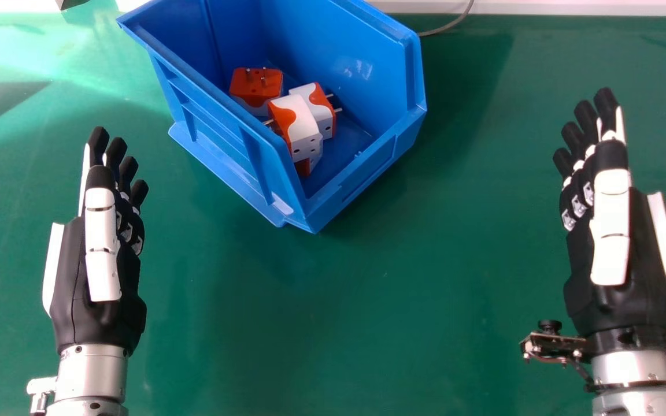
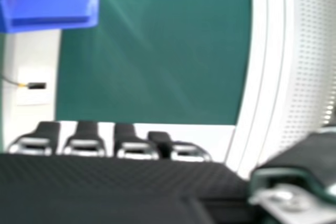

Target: Pick all objects and put in blue box

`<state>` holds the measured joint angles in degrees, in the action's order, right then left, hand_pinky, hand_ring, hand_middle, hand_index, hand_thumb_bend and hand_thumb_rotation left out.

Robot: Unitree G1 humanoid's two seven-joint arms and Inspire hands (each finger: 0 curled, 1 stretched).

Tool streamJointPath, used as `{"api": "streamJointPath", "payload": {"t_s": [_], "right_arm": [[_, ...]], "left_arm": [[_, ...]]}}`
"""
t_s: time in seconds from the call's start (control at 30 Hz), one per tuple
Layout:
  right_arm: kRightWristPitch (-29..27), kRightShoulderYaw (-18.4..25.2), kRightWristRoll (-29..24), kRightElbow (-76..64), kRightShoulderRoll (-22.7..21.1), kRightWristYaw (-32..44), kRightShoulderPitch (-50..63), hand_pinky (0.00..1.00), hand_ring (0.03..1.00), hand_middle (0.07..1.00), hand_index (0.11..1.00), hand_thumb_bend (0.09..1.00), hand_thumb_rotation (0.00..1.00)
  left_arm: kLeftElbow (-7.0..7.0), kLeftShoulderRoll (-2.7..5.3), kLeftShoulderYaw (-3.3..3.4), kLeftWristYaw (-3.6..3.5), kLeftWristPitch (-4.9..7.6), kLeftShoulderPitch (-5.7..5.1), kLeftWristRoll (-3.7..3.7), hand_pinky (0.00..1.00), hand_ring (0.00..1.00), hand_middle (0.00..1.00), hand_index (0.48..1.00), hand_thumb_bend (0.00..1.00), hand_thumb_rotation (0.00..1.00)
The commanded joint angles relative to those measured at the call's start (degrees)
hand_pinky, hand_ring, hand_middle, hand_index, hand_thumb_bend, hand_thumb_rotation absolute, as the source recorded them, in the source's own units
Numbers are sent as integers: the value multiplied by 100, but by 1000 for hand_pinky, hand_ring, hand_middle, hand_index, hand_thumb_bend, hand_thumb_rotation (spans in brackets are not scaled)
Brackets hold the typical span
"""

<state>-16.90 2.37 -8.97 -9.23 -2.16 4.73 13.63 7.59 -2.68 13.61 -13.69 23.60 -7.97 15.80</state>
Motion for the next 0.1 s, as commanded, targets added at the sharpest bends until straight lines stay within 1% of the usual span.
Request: {"api": "streamJointPath", "payload": {"t_s": [0.0, 0.03, 0.07], "right_arm": [[-81, 73, -134, -106, 18, 58, -76, 1000, 1000, 1000, 1000, 353, 1000], [-85, 83, -144, -94, 25, 77, -83, 1000, 1000, 1000, 1000, 352, 1000], [-65, 91, -156, -101, 40, 81, -87, 1000, 1000, 1000, 1000, 350, 1000]], "left_arm": [[-36, 43, -35, -1, 168, 71, 10, 1000, 1000, 998, 1000, 396, 1000], [-24, 57, -41, 7, 176, 80, 1, 1000, 1000, 999, 1000, 393, 1000], [-17, 69, -50, 37, 184, 89, -39, 1000, 1000, 999, 1000, 391, 1000]]}}
